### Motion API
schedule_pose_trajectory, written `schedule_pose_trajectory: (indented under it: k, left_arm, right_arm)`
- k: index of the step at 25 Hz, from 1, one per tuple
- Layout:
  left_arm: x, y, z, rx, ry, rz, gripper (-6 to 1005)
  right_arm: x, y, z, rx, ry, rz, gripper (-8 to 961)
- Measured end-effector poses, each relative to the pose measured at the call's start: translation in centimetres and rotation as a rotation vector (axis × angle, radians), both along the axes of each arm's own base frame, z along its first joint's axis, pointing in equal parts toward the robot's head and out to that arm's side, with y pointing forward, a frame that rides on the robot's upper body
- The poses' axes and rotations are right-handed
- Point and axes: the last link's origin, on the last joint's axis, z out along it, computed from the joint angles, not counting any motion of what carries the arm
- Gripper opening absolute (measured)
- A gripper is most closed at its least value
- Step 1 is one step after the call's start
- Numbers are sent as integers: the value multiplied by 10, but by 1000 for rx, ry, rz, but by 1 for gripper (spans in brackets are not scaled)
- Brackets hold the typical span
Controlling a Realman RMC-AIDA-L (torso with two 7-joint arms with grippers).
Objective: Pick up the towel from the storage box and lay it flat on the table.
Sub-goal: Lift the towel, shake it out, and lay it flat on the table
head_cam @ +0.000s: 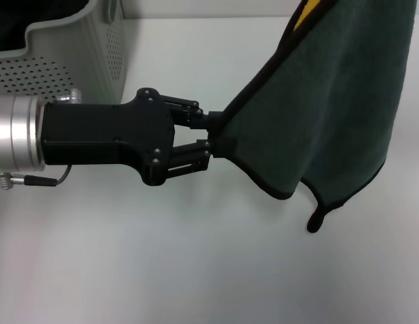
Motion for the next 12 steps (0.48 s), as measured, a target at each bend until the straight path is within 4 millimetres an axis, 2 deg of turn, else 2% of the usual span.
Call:
schedule_pose_trajectory:
  k: [7, 12]
  left_arm:
    - [0, -1, -2, -8, 4, -6, 319]
    - [2, 2, -5, -19, 1, -6, 246]
  right_arm:
    - [1, -1, 0, -2, 0, 2, 77]
    - [1, -3, 0, -13, 1, 9, 81]
